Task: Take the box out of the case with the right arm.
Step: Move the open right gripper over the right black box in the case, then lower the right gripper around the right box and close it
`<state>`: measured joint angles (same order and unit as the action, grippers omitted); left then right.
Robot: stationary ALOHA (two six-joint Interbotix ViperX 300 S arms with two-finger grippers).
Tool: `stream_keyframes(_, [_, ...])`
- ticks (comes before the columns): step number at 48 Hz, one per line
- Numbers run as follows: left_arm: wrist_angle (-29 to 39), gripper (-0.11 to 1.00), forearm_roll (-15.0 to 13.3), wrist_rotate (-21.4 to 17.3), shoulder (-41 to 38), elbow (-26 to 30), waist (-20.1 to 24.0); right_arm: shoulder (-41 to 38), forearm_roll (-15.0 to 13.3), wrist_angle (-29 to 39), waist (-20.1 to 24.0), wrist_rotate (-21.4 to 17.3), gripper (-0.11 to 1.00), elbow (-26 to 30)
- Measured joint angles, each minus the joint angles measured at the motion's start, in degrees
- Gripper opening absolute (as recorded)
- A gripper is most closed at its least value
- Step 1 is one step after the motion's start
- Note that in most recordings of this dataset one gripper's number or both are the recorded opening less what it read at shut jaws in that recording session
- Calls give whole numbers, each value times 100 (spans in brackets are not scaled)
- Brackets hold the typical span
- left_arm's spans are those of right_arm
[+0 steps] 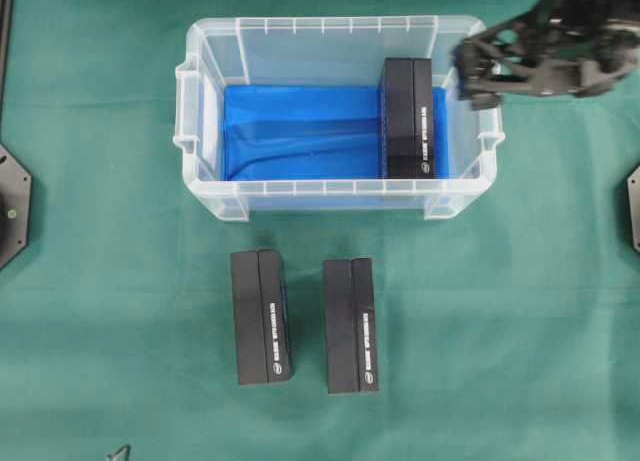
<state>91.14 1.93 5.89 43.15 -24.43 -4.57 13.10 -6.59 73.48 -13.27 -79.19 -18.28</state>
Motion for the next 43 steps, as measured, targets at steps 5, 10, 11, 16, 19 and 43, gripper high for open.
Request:
stream_keyframes(5, [0, 0, 9, 0, 0, 0, 0, -369, 0, -35, 70, -9, 89, 387])
stream_keyframes(10, [0, 0, 0, 26, -9, 0, 0, -694, 0, -53, 114, 0, 89, 765])
stream_keyframes(11, [9, 0, 9, 26, 0, 0, 0, -756, 0, -53, 123, -9, 89, 826])
stream_keyframes(16, [0, 0, 0, 26, 9, 0, 0, -1046, 0, -62, 149, 0, 89, 1151])
stream_keyframes(19, [0, 0, 9, 18, 9, 0, 0, -1169, 0, -62, 158, 0, 89, 1292])
stream_keyframes(43, [0, 0, 0, 26, 70, 0, 0, -1301, -9, -44, 167, 0, 89, 1397])
